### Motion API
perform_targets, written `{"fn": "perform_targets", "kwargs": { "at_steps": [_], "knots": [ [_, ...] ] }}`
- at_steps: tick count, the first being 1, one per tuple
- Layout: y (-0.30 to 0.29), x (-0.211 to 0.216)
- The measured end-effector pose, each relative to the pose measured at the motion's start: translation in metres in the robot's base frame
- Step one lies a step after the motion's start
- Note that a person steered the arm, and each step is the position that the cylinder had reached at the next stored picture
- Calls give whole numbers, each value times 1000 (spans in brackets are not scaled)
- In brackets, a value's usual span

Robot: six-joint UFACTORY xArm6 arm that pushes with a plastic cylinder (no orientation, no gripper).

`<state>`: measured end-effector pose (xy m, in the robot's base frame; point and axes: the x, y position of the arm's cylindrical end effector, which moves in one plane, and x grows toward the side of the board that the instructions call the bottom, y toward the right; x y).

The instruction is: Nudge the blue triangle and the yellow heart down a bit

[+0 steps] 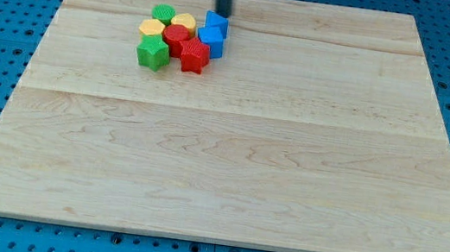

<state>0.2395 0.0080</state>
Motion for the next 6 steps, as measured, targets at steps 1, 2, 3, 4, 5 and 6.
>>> {"fn": "perform_targets", "kwargs": {
  "at_steps": [1, 2, 3, 4, 5, 6],
  "knots": [
    [4, 22],
    [-20, 38],
    [-33, 12],
    [-64, 12],
    [-87, 19],
    [-85, 29]
  ]
}}
